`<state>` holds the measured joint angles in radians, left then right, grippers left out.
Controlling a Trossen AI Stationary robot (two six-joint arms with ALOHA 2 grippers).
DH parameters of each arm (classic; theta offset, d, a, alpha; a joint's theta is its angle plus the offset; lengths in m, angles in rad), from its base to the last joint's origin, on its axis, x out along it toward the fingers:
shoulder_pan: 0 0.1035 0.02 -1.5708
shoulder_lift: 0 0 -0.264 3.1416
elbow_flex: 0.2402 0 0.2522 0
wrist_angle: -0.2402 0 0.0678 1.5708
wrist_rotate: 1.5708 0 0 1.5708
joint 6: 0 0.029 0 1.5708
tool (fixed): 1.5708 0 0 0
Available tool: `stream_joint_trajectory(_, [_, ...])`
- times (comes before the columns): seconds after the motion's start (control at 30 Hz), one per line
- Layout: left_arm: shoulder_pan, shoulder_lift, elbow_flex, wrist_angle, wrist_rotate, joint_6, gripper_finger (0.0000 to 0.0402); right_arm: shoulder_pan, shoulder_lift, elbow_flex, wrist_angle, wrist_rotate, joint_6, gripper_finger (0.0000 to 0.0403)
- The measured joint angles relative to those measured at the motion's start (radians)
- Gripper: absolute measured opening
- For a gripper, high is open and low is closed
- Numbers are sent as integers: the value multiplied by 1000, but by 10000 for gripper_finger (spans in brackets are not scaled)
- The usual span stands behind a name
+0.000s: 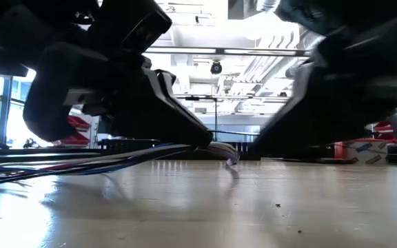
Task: Ziptie cables
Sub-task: Wrap the cables together using a black zip tie
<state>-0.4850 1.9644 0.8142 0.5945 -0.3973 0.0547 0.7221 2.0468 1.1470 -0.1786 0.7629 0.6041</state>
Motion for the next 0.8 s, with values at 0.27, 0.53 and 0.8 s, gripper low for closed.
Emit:
stream_joint_trajectory(0.27, [2, 0, -4, -7, -6, -6, 14, 35, -38, -2, -126, 9, 92, 1])
stream_joint_trajectory(0.53, [2, 0, -9, -36, -15, -25, 14, -3, -39, 37, -123, -40, -48, 82])
stream_joint_trajectory(0.8, [2, 0, -8, -27, -9, -26, 14, -67, 27, 38, 82, 15, -203, 168])
